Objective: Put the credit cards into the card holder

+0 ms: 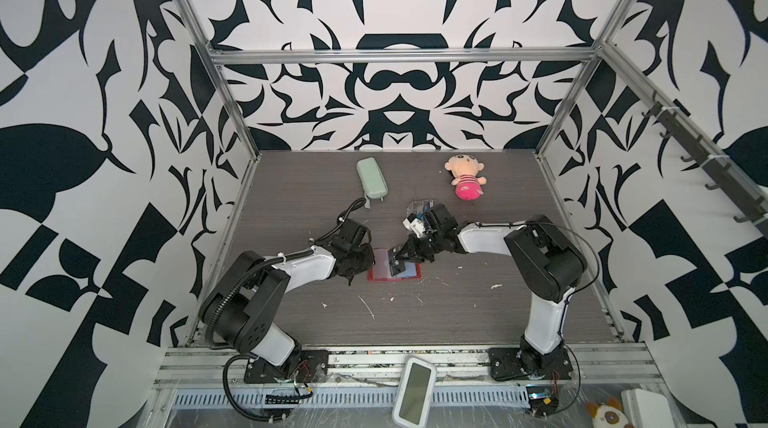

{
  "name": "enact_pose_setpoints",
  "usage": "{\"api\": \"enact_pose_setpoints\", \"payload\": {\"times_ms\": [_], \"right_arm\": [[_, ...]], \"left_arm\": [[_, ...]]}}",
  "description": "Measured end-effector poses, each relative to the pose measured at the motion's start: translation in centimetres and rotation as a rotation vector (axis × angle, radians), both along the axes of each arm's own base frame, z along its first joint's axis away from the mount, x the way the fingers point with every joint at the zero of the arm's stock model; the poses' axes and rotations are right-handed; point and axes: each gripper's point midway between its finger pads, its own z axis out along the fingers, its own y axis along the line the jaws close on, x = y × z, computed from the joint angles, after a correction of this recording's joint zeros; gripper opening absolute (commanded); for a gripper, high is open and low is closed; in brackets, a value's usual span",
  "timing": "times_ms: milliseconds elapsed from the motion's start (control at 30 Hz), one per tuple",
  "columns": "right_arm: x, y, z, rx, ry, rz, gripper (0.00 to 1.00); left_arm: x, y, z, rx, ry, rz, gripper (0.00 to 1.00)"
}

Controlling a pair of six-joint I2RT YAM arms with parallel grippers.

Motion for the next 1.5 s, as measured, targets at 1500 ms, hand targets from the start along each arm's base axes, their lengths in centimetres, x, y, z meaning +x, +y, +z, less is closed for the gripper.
{"api": "enact_pose_setpoints", "payload": {"times_ms": [1500], "right_arm": [[0.1, 0.2, 0.3, -0.008, -0.067, -0.076, 0.0]], "left_arm": [[-0.9, 0.1, 0.1, -0.036, 0.005, 0.013, 0.0]]}}
